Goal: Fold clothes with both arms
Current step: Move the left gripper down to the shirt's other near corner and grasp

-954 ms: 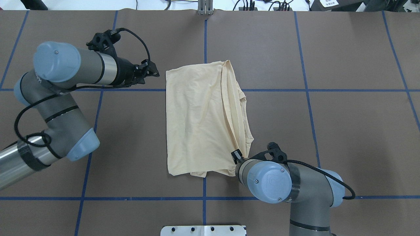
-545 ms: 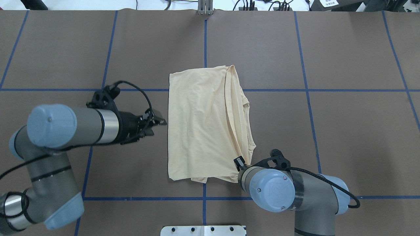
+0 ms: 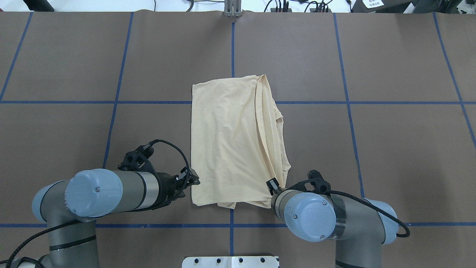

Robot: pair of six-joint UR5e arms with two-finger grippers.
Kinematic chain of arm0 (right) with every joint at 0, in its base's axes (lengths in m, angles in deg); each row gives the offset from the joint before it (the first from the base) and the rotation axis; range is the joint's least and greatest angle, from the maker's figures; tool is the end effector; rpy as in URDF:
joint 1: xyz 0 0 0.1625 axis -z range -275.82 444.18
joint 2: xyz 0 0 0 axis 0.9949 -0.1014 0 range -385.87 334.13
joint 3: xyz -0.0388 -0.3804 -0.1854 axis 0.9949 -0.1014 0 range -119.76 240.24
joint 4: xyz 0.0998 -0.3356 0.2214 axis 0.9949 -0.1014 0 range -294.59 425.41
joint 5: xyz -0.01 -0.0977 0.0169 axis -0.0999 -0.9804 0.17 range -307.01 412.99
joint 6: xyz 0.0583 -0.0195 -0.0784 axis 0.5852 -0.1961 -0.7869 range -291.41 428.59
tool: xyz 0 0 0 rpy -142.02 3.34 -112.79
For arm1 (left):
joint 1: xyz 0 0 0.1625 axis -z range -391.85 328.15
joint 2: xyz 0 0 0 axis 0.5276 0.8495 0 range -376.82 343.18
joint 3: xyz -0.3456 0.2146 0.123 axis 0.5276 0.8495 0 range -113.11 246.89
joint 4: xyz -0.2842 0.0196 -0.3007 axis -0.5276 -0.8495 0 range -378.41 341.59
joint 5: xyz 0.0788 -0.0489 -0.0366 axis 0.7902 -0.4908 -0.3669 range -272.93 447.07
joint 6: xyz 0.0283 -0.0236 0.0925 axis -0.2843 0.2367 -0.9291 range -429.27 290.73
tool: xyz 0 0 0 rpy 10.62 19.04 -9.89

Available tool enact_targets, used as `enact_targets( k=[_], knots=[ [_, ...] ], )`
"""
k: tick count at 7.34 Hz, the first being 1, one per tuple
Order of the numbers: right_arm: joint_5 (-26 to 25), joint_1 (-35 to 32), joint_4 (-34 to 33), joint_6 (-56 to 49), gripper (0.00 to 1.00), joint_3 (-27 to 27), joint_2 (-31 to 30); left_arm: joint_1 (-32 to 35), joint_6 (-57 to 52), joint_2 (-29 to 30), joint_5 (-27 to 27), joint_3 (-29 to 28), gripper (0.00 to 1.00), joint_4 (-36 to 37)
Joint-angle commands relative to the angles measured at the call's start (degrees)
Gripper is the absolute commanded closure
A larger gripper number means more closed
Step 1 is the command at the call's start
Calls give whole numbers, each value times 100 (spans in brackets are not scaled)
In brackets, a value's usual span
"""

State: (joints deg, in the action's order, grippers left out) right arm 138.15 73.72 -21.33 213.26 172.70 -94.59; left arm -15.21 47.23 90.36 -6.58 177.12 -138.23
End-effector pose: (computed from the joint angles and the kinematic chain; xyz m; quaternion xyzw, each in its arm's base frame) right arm -0.5428 -0.2442 0.2821 -0.1141 -0.3837 0.5073 0.7632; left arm 0.5071 -0.2840 0.2767 -0.0741 0.5490 -0.2896 0.7806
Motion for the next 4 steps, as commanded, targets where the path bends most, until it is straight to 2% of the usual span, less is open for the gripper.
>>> enact_targets(
  k=[1, 4],
  knots=[
    [0, -8, 0, 0, 100, 4, -1, -107, 48, 74, 163, -185, 38, 38],
    [0, -8, 0, 0, 100, 13, -1, -388, 57, 180, 163, -396, 43, 38]
  ],
)
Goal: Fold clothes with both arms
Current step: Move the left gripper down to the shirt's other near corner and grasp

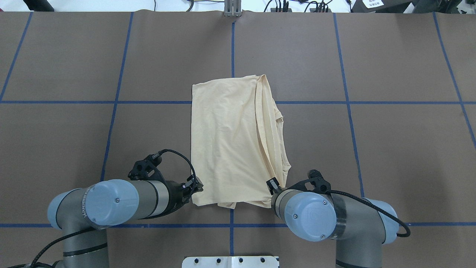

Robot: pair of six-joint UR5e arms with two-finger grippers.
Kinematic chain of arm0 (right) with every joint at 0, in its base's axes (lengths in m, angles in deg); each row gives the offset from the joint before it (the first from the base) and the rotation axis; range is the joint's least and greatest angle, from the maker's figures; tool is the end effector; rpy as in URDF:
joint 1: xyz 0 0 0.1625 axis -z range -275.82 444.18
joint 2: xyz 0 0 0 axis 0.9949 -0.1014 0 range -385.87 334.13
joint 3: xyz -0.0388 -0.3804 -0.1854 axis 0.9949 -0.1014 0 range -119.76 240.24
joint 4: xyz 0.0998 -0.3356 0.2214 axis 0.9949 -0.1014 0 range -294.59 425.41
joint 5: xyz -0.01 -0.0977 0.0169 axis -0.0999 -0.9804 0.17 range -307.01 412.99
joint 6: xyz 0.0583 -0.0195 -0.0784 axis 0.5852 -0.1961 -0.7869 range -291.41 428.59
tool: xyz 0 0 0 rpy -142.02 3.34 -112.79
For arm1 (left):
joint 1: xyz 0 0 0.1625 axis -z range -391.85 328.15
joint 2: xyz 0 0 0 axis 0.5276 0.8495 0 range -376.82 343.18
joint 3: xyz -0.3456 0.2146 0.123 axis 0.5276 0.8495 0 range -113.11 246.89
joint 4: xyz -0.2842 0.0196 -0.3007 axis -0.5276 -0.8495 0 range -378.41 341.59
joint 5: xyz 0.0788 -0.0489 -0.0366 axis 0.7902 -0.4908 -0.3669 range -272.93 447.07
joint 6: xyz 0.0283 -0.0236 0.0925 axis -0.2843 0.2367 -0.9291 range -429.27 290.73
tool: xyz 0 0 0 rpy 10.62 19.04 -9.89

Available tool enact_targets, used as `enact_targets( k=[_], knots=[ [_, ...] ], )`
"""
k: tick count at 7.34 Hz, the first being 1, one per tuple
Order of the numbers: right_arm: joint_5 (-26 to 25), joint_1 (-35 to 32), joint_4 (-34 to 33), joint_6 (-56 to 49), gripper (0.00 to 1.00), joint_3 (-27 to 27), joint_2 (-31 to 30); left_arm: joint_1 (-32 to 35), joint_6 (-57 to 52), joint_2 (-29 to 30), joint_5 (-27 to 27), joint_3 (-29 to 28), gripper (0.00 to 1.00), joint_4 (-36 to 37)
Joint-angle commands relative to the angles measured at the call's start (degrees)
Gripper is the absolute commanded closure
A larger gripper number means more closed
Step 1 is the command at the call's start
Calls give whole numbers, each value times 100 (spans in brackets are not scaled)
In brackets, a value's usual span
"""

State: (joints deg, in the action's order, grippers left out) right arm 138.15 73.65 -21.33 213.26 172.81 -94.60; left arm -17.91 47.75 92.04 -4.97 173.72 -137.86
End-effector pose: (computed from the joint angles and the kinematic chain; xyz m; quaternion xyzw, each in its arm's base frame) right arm -0.5419 -0.2448 0.2814 -0.1141 -0.3845 0.5076 0.7625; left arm 0.5395 -0.2676 0.2872 -0.0763 0.5330 -0.2858 0.7927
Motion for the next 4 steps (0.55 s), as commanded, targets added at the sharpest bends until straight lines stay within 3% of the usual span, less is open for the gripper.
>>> enact_targets(
  k=[1, 3, 4],
  knots=[
    [0, -1, 0, 0, 100, 2, 0, -154, 5, 12, 3, -65, 46, 1],
    [0, -1, 0, 0, 100, 2, 0, -155, 14, 21, 3, -74, 64, 9],
    [0, -1, 0, 0, 100, 2, 0, -146, 14, 13, 63, -83, 81, 9]
  ],
)
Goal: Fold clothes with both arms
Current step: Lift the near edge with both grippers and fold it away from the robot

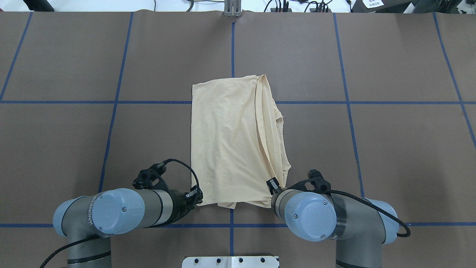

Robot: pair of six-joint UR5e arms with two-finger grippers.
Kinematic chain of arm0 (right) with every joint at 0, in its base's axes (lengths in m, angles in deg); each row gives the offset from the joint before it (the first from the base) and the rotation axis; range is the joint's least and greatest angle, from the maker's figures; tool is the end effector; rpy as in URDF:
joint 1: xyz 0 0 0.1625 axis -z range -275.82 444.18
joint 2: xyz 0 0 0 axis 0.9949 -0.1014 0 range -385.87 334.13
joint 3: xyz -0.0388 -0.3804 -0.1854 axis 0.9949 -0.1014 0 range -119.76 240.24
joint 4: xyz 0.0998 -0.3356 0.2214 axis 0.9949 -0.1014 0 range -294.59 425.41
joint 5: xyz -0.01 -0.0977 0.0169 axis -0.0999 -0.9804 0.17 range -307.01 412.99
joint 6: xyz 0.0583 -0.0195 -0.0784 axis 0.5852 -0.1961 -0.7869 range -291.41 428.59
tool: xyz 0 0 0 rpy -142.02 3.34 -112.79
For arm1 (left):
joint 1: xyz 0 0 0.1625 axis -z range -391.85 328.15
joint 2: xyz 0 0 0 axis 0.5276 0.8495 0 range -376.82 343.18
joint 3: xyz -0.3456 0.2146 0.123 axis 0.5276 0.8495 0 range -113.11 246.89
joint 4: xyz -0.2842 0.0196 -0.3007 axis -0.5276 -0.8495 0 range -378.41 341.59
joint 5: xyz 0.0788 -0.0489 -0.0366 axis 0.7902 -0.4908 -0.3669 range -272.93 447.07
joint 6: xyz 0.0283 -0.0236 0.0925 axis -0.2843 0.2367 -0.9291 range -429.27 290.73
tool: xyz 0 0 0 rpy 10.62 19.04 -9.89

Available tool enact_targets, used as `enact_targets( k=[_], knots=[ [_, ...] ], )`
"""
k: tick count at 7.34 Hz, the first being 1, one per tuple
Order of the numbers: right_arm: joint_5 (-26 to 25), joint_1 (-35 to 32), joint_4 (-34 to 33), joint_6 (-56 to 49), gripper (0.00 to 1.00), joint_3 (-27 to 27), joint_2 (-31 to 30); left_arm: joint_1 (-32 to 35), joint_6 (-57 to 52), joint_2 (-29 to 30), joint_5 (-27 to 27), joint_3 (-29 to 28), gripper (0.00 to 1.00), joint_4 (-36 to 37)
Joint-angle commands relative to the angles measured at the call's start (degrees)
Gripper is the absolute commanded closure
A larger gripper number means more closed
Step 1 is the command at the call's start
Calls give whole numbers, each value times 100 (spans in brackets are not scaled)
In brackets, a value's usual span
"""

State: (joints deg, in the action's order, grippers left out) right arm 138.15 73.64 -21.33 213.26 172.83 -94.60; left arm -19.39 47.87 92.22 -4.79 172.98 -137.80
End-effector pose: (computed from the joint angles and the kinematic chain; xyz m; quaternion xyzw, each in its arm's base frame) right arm -0.5418 -0.2449 0.2813 -0.1142 -0.3846 0.5077 0.7624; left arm 0.5501 -0.2547 0.2913 -0.0819 0.5275 -0.2782 0.7985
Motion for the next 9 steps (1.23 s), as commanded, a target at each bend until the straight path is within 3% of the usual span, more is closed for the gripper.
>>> enact_targets(
  k=[1, 3, 4, 6, 7, 8, 9],
  knots=[
    [0, 0, 0, 0, 100, 0, 0, -6, 1, -5, 55, -44, 81, 3],
    [0, -9, -9, 0, 100, 35, -9, 2, 1, -5, 55, -35, 100, 3],
    [0, -9, -9, 0, 100, 44, 0, 11, 1, -5, 46, 52, 100, 3],
    [0, 78, -52, 139, 100, 314, -157, 3, -8, -93, 3, 1040, 100, 517],
    [9, 253, -305, 506, 100, 786, -367, -32, 1, -59, -85, 1672, 100, 1209],
    [9, 281, -508, 588, 100, 1235, -517, -15, 1, -58, -329, 1957, 100, 1329],
    [35, -93, -649, 563, 100, 1500, -423, 37, -86, -6, -419, 1873, 100, 1339]
  ],
)
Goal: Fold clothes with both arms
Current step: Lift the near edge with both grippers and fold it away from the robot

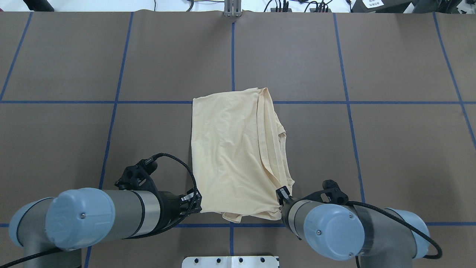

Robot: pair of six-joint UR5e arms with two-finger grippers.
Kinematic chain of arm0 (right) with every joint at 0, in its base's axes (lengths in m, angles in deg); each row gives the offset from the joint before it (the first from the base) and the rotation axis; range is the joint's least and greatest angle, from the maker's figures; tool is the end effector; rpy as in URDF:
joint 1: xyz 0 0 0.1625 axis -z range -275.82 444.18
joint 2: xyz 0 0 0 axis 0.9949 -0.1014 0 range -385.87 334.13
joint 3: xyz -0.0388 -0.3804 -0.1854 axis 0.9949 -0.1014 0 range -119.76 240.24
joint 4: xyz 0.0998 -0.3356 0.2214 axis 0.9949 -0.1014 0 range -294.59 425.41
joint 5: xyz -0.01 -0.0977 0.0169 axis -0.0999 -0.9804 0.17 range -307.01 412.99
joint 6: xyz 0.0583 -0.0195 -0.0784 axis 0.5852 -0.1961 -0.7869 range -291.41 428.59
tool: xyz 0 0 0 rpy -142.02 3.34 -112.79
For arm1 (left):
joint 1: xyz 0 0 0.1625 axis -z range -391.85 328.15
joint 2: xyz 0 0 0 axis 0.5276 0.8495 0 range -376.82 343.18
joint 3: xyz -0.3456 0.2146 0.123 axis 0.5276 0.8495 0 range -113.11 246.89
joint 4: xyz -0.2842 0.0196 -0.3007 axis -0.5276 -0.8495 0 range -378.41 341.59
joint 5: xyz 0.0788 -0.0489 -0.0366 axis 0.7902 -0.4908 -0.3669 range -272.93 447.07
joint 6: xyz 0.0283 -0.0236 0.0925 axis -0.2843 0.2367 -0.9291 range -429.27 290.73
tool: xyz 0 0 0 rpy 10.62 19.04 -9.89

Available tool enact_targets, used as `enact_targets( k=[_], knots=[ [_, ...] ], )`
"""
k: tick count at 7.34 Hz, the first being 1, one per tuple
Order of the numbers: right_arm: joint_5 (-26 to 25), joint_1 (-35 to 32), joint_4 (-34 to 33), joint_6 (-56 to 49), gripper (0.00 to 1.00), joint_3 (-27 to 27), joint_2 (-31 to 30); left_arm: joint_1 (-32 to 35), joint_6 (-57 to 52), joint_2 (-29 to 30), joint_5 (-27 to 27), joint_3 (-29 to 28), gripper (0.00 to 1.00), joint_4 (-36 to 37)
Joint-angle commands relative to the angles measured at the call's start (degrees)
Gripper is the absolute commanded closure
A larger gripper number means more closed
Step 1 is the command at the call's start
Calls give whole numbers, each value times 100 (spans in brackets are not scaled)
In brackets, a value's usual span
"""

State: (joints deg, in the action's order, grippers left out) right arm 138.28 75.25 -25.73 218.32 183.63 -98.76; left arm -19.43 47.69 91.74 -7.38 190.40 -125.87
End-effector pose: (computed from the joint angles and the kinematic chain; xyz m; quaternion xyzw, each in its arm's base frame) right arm -0.4865 -0.2196 0.2551 -0.1452 -0.3929 0.5261 0.7401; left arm 0.4654 -0.2310 0.1973 -0.1038 0.5611 -0.2557 0.7804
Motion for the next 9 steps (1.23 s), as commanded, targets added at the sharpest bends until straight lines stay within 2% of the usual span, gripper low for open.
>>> enact_targets(
  k=[1, 2, 3, 5, 6, 7, 9],
  knots=[
    [440, -911, -323, -74, 100, 145, 238, 424, -120, 138, -179, 8, 100, 138],
    [1279, -1674, -325, -606, 100, -589, 893, 898, -217, 591, -196, -315, 100, 146],
    [1557, -2152, -272, -1021, 100, -1136, 1248, 1146, -278, 770, -179, -780, 100, 51],
    [1612, -2498, -254, -1743, 100, -2391, 2055, 1665, -357, 956, -188, -1432, 100, -82],
    [1639, -2543, -19, -1885, 100, -2964, 2312, 1859, -611, 1122, -188, -1931, 100, -378],
    [1648, -2656, 575, -2008, 100, -3491, 2445, 2078, -657, 1236, -196, -2414, 100, -807],
    [1692, -2754, 669, -2342, 100, -4267, 2937, 2194, -657, 1499, -188, -3162, 100, -1275]
  ],
)
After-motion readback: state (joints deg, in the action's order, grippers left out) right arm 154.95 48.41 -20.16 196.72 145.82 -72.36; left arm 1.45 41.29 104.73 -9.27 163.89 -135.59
